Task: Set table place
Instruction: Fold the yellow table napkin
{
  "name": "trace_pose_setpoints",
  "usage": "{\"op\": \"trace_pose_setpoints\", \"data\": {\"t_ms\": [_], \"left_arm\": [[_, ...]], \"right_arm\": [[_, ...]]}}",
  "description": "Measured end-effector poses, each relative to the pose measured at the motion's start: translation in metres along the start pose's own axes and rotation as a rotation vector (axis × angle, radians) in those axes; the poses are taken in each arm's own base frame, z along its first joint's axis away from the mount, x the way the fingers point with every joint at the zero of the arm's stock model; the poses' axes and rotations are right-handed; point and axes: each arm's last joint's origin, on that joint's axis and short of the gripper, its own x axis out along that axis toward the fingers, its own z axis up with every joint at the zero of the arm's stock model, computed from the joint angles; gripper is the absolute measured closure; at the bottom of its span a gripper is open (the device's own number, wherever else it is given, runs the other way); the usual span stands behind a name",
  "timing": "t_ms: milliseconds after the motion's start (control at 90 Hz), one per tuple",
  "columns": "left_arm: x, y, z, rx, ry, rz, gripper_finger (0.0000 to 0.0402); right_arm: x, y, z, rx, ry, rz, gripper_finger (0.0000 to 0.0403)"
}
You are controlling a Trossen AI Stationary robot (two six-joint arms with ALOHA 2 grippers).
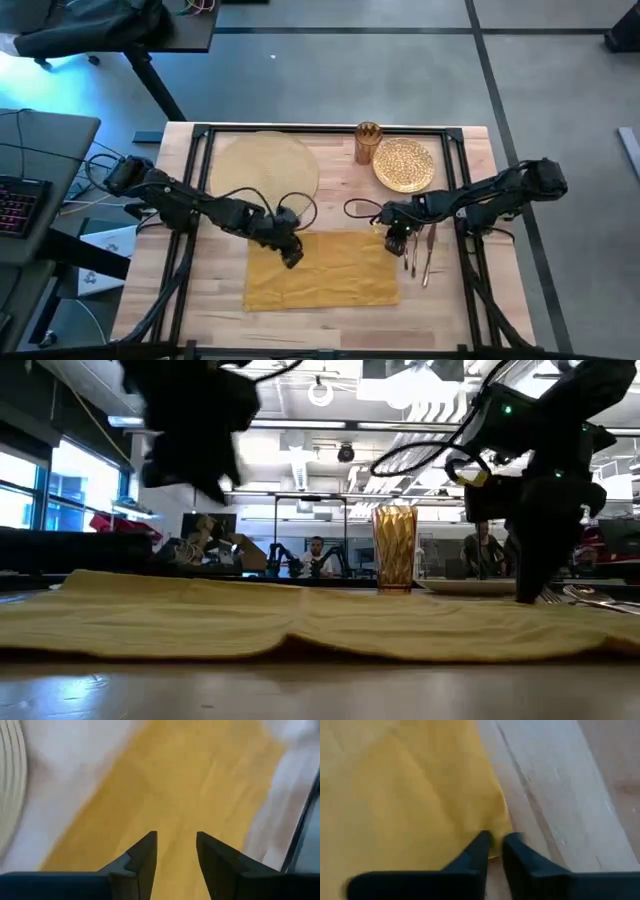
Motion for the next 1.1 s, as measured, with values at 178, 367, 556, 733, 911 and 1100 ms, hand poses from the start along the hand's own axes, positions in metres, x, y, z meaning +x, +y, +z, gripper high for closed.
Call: {"op": "trace_pose_setpoints", "data": {"t_ms": [178, 367, 556, 733, 911, 1100], "left_arm": [[0.015, 0.007, 0.025, 0.068, -0.137, -0.013, 0.0296], [0.035, 0.007, 0.046, 0.216, -0.272, -0.103, 0.0299], [0.064, 0.005, 0.056, 0.265, -0.369, -0.250, 0.0289], [0.089, 0.009, 0.056, 0.238, -0.357, -0.312, 0.0274], [0.100, -0.002, 0.065, 0.320, -0.339, -0.378, 0.0262], [0.106, -0.015, 0.075, 0.399, -0.300, -0.386, 0.0263]], "right_arm": [[-0.019, 0.021, 0.033, -0.068, -0.114, 0.047, 0.0401], [-0.047, 0.041, 0.062, -0.151, -0.172, 0.060, 0.0403], [-0.061, 0.047, 0.070, -0.171, -0.156, 0.047, 0.0403], [-0.062, 0.052, 0.068, -0.165, -0.135, 0.064, 0.0403], [-0.061, 0.056, 0.065, -0.173, -0.124, 0.074, 0.0403], [-0.061, 0.057, 0.064, -0.143, -0.120, 0.079, 0.0403]]}}
